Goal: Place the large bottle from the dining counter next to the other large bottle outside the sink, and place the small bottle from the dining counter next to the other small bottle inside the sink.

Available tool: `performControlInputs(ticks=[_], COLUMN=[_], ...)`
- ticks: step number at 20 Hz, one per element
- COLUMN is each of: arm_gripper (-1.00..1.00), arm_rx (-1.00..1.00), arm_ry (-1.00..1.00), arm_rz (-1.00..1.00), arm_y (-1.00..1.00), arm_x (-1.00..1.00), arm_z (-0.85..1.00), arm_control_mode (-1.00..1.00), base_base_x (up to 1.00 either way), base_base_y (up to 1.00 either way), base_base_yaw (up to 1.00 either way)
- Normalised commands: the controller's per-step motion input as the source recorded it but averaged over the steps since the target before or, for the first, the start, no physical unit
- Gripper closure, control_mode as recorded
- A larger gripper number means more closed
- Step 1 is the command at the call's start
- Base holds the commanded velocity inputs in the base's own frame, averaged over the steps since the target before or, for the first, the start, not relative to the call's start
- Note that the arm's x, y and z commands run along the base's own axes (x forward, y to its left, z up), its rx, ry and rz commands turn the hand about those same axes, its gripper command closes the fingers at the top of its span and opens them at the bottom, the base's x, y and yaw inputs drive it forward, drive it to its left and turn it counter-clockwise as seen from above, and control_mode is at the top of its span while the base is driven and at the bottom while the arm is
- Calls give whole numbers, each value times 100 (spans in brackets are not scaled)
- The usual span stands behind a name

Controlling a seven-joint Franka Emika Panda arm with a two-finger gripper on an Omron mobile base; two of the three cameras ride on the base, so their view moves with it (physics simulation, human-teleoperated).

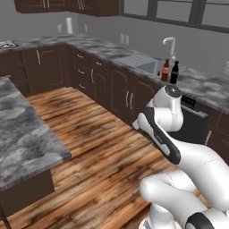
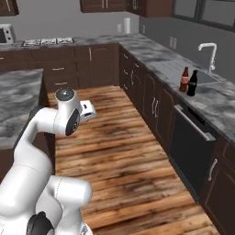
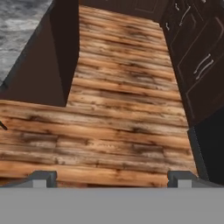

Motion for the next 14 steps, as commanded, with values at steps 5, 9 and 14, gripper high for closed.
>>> performControlInputs(ticks=[5, 9, 14], arm_gripper=[-100, -100, -100], arm_rx=[0, 0, 0], arm_ry=[0, 0, 0], arm_rz=[0, 0, 0], arm_y=[0, 0, 0], arm_x=[0, 0, 0], arm_z=[0, 0, 0], arm_control_mode=[100, 100, 100], base_base_x=[-22, -26, -19], base_base_y=[72, 68, 67], base_base_yaw=[15, 23, 24])
